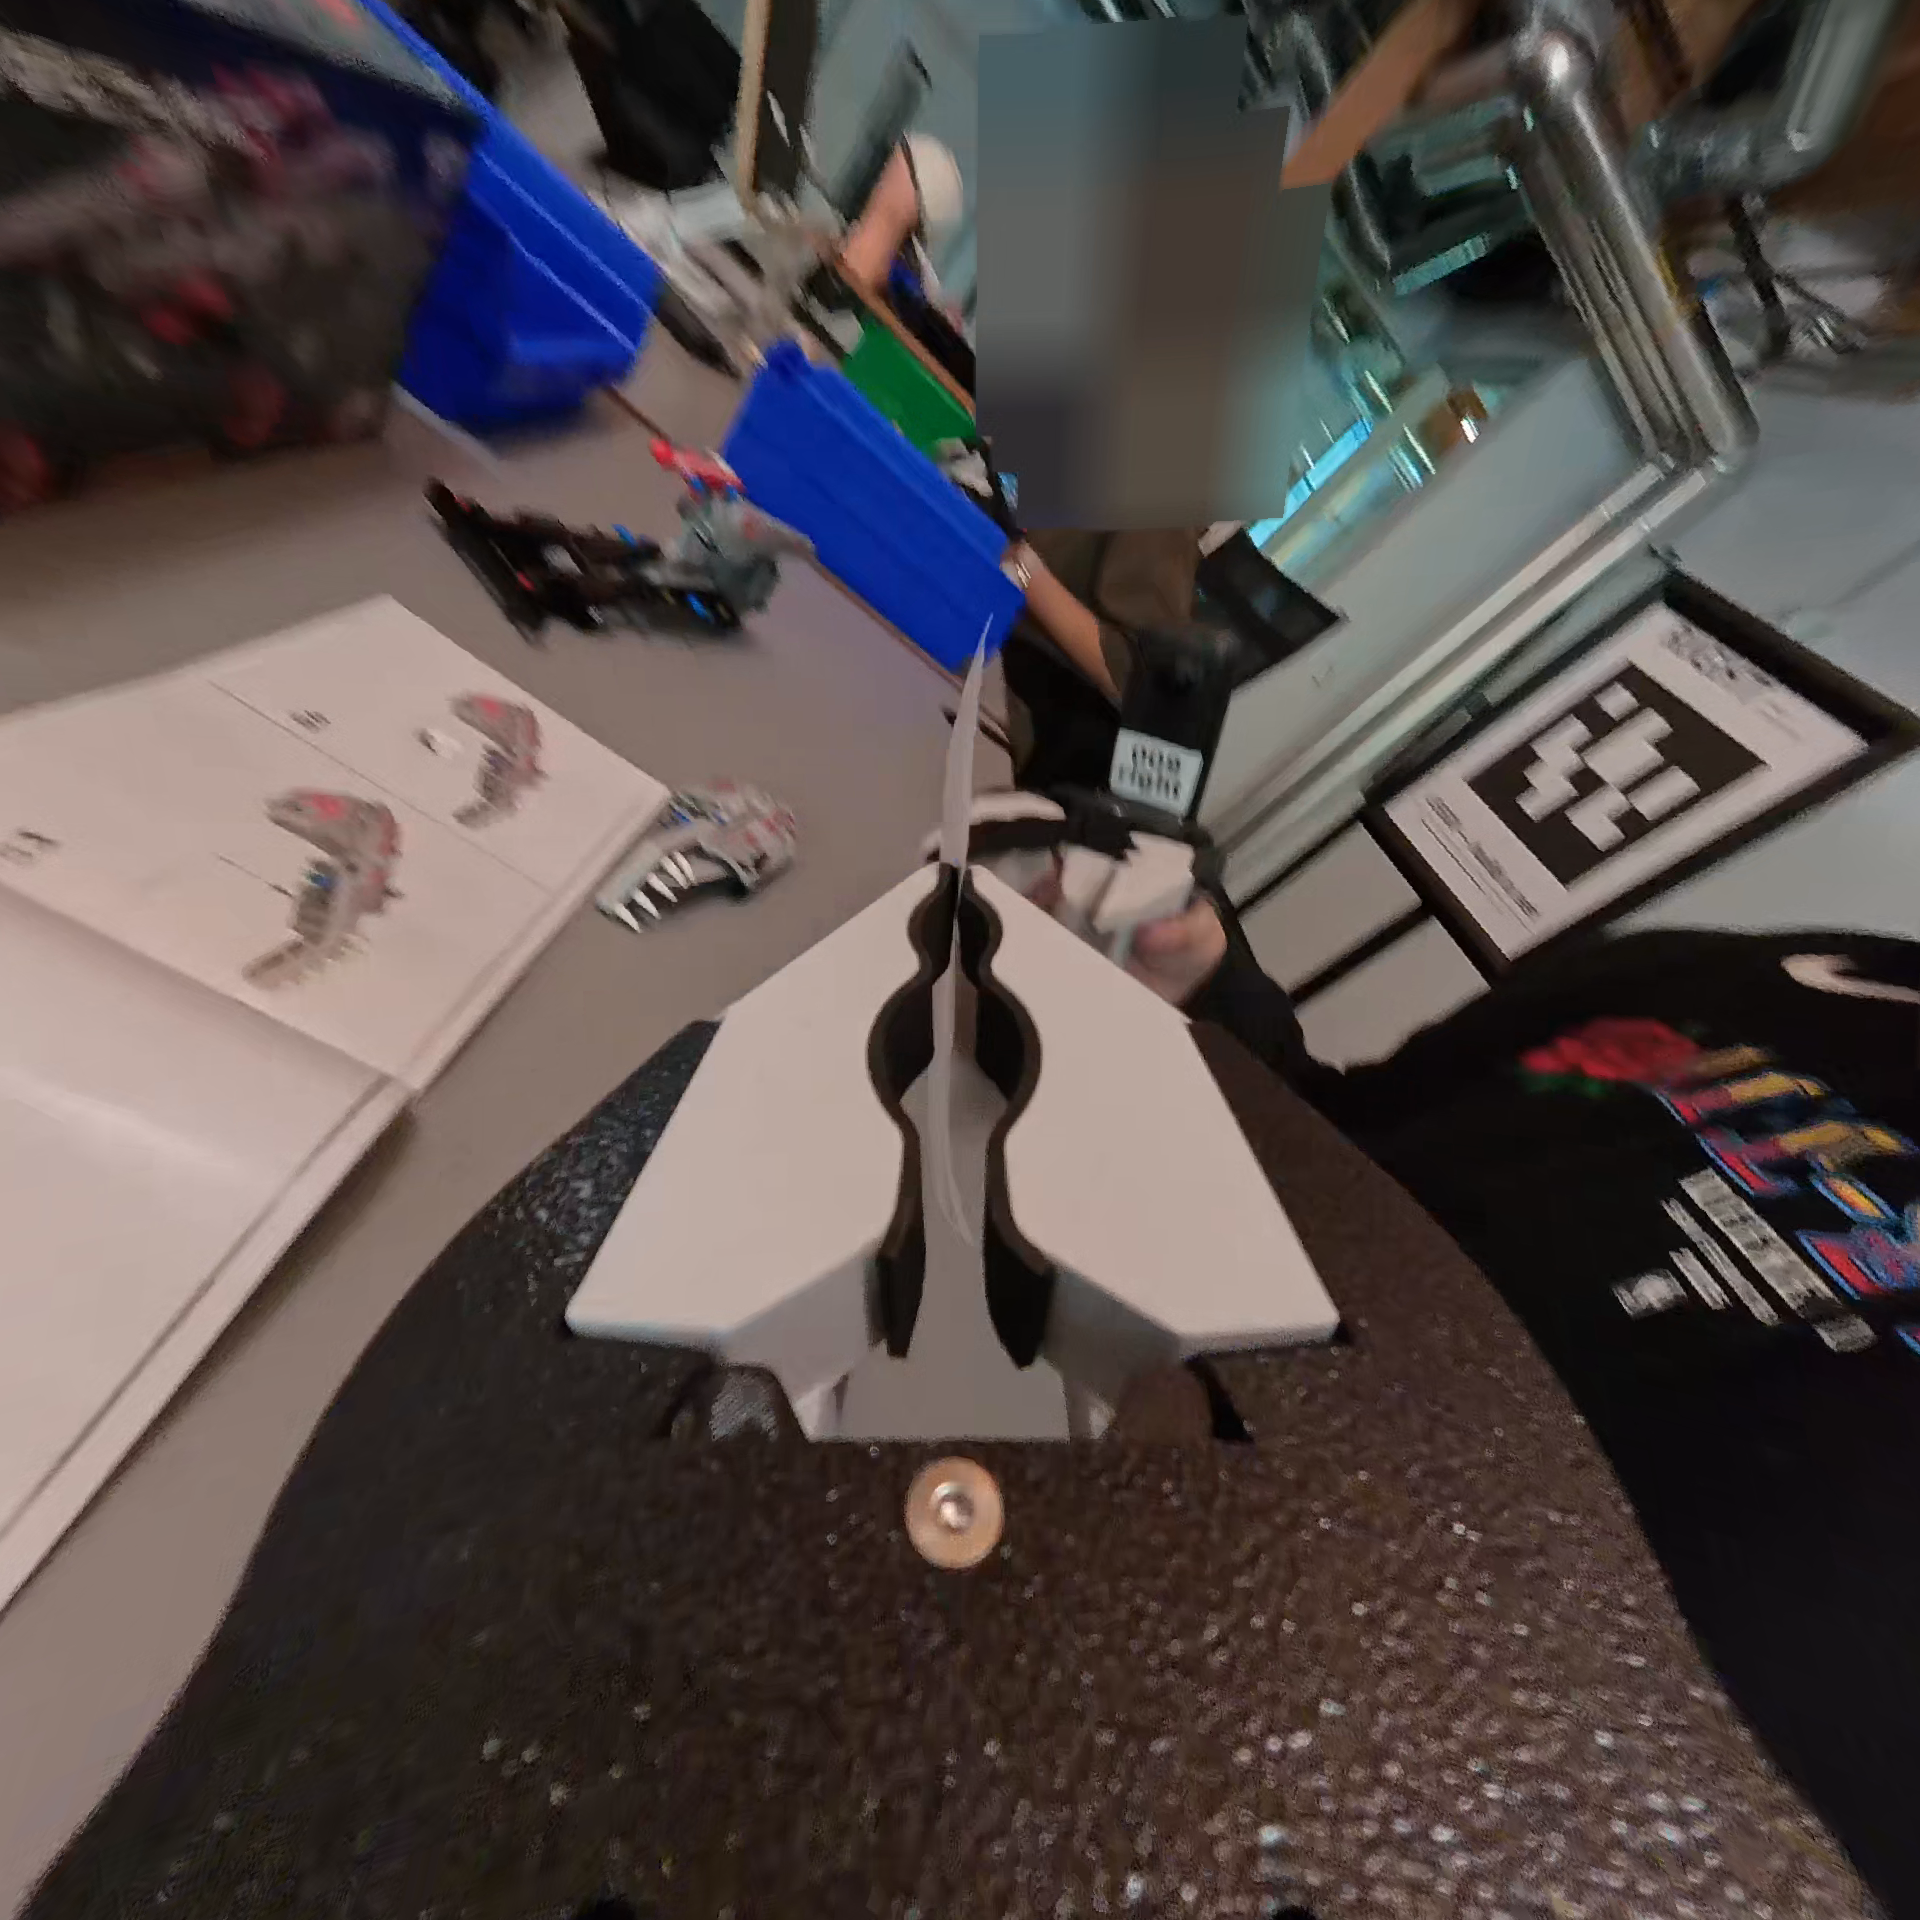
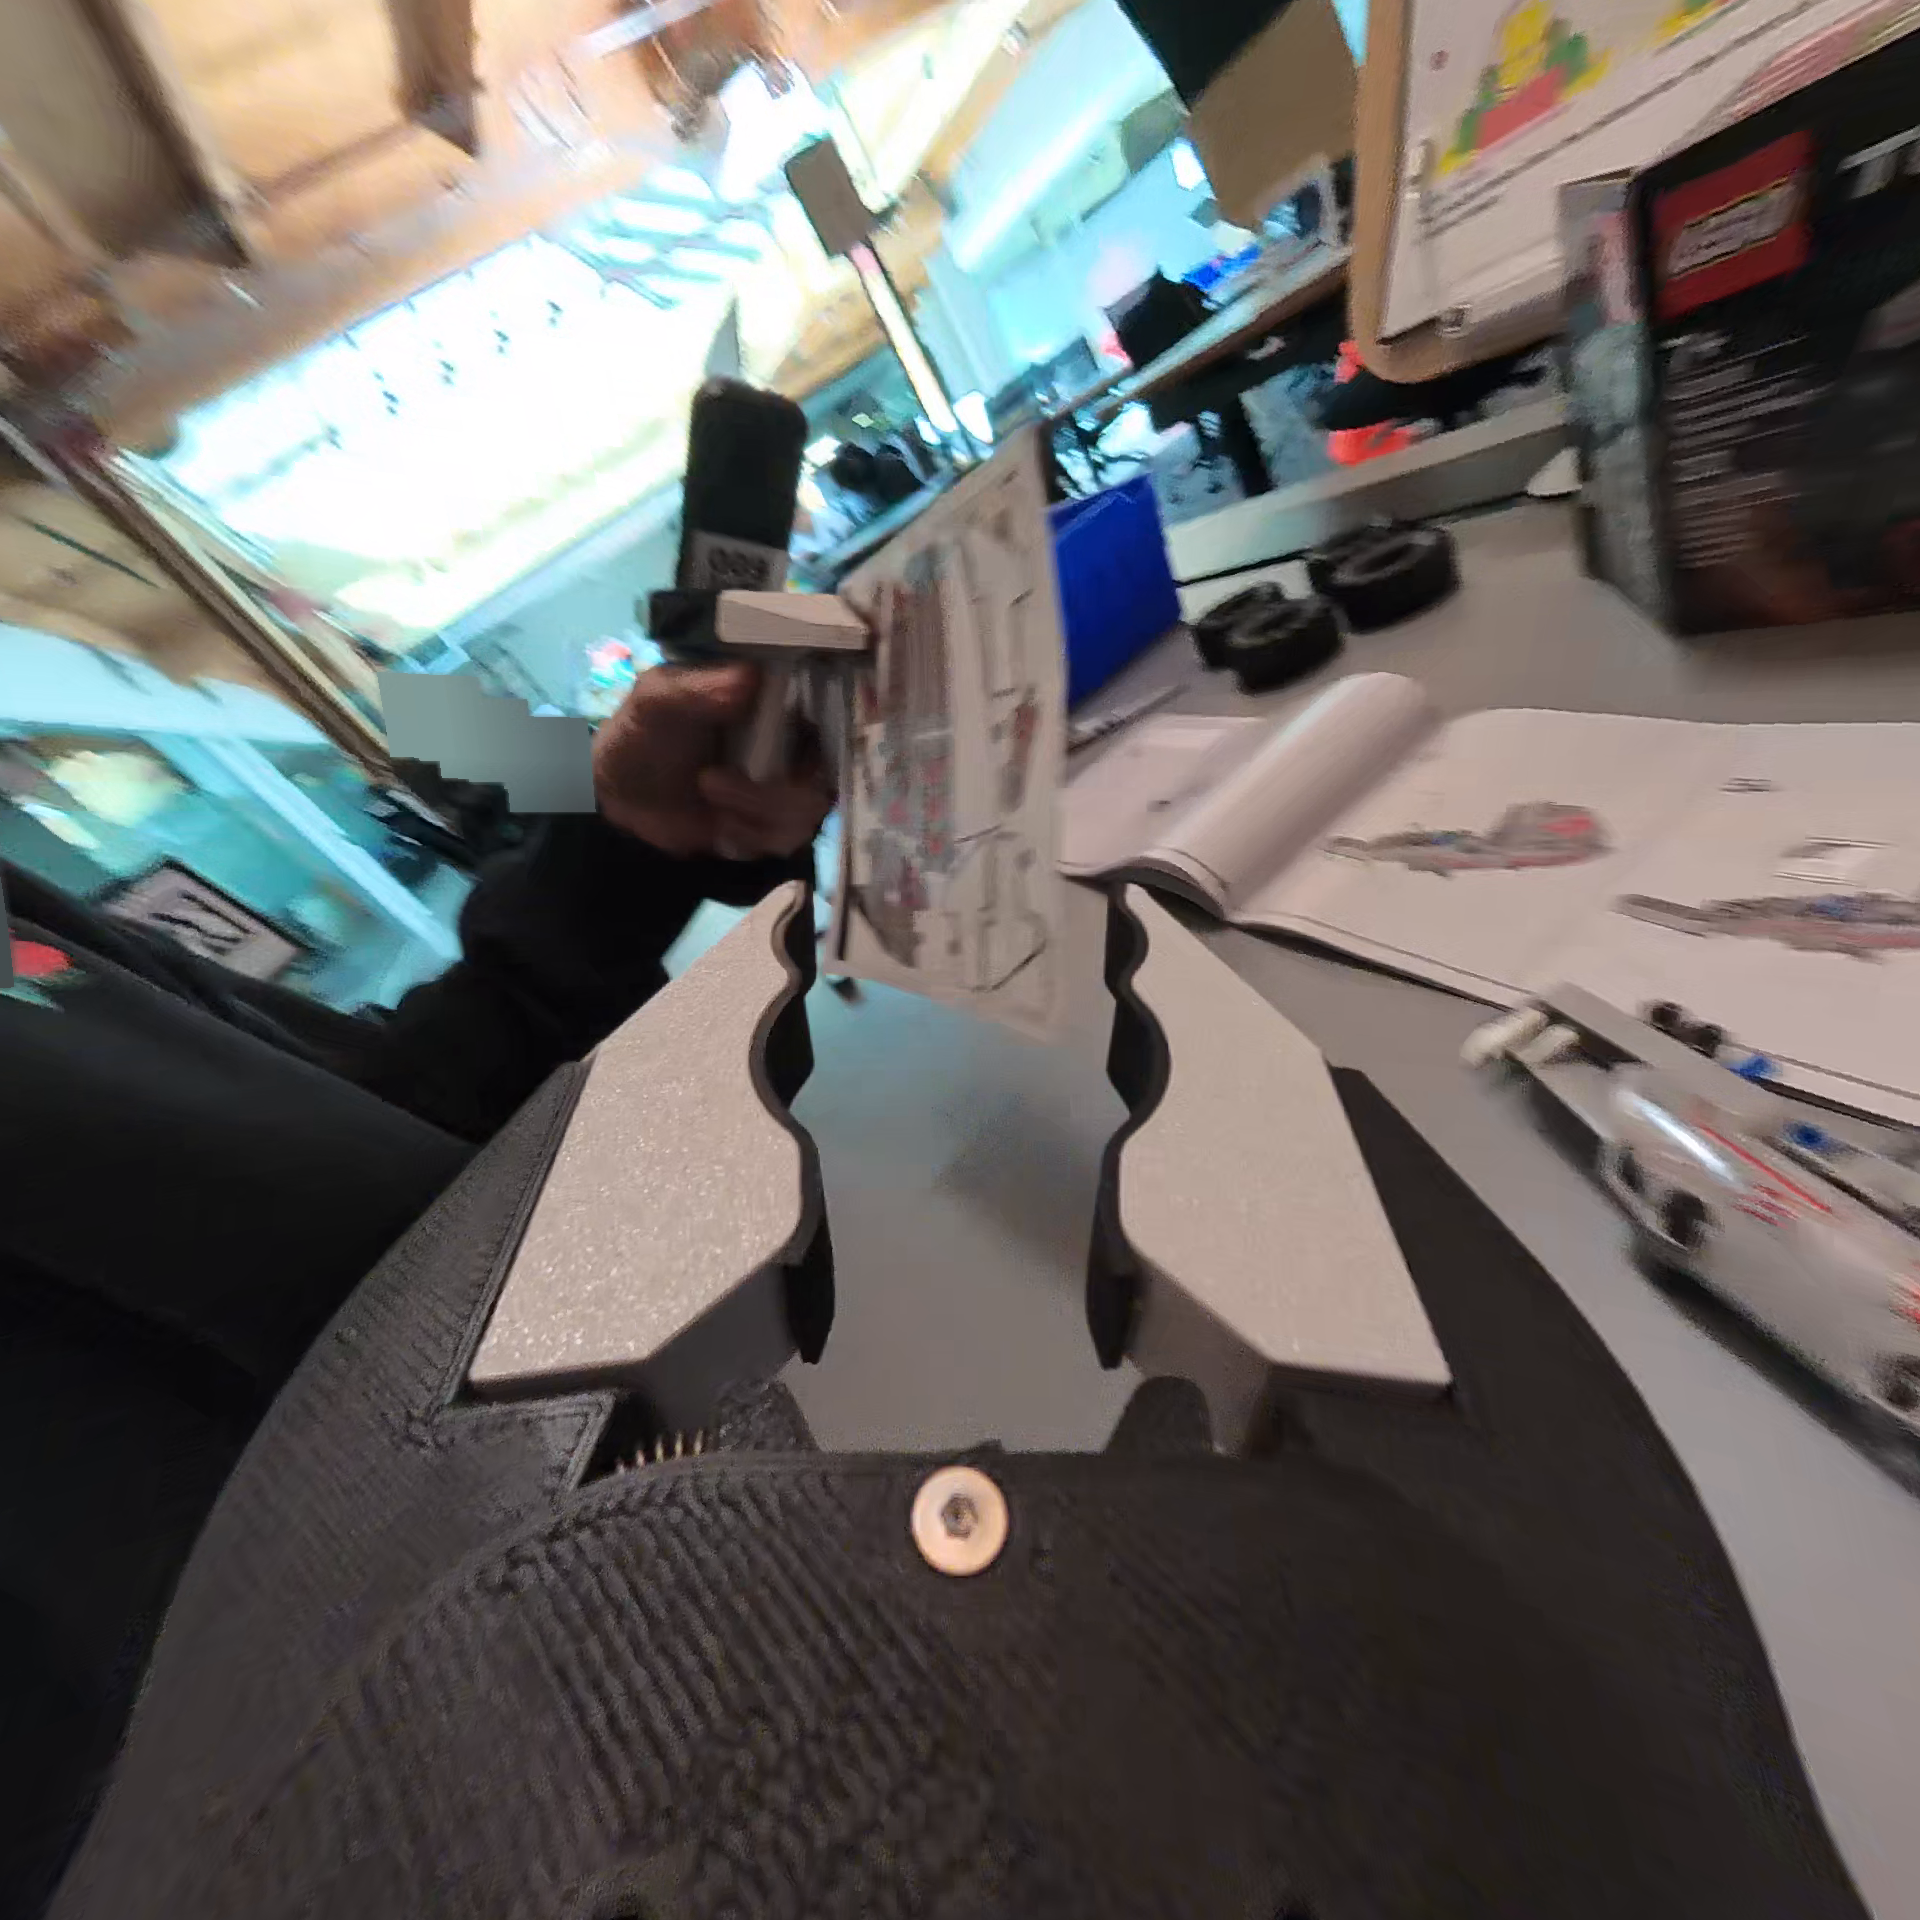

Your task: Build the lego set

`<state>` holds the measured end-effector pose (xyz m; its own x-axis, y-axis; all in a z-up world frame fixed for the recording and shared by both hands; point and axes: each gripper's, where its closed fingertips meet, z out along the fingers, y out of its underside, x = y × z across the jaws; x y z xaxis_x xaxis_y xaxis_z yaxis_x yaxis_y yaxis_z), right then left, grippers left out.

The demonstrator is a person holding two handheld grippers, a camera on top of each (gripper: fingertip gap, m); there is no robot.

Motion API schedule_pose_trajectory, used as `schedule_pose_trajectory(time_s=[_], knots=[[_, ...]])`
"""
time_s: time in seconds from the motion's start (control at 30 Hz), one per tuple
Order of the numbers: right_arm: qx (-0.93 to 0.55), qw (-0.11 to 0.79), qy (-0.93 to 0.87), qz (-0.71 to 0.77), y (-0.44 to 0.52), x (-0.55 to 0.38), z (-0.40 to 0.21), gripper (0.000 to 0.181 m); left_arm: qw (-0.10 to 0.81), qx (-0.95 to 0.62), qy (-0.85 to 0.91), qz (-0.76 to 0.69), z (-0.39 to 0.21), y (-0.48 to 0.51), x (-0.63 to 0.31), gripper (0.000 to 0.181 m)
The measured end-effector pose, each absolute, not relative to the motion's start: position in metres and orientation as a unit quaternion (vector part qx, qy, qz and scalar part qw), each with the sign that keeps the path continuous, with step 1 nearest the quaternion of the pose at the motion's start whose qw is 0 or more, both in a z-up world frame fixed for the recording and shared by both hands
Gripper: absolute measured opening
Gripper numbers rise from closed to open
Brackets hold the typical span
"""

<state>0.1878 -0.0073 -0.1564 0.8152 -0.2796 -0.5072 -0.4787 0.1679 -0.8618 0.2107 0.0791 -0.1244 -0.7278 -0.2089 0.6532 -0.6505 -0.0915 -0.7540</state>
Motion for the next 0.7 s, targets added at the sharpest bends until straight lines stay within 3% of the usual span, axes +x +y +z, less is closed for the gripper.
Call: schedule_pose_trajectory(time_s=[0.13,0.3,0.43,0.7], knots=[[-0.678,0.668,0.299,0.064,-0.015,0.172,-0.172,0.045,0.257,0.261,-0.684,0.631,-0.132,0.068,0.18,0.0],[-0.714,0.64,0.267,0.095,0.0,0.149,-0.192,0.055,0.299,0.22,-0.733,0.57,-0.155,0.051,0.16,0.0],[-0.717,0.649,0.224,0.117,0.0,0.14,-0.187,0.024,0.299,0.19,-0.771,0.529,-0.17,0.044,0.15,0.0],[-0.764,0.603,0.186,0.132,-0.004,0.138,-0.208,0.009,0.297,0.151,-0.813,0.478,-0.184,0.039,0.145,0.0]])
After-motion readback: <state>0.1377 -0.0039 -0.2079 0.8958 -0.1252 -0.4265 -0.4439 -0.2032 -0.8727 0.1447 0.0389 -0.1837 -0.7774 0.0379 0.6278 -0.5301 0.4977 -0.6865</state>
